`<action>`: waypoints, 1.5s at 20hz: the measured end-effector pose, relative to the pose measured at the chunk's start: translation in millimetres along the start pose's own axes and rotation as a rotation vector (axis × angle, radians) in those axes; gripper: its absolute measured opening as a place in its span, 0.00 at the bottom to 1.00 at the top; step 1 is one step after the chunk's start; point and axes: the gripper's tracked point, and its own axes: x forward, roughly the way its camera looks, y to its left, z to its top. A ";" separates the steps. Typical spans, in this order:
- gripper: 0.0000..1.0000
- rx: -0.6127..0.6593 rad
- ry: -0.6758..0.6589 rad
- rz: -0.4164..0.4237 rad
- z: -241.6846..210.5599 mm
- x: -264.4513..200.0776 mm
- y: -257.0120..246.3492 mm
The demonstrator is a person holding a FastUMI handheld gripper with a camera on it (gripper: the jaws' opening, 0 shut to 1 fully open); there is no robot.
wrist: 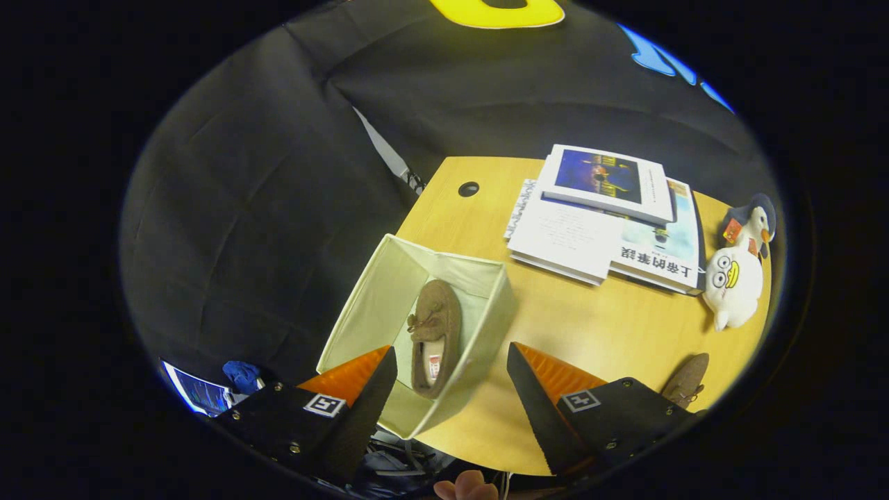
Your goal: Open the storage box then place both shoes into the box .Put the left shoe in first, then the right shoe, with the right side of both shoes facing outward in a uniform manner.
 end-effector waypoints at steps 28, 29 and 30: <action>0.83 0.254 0.191 -0.387 -222.8 -75.0 -353.9; 0.80 0.251 0.209 -0.386 -225.8 -71.6 -354.8; 0.77 0.255 0.226 -0.388 -230.8 -64.8 -358.5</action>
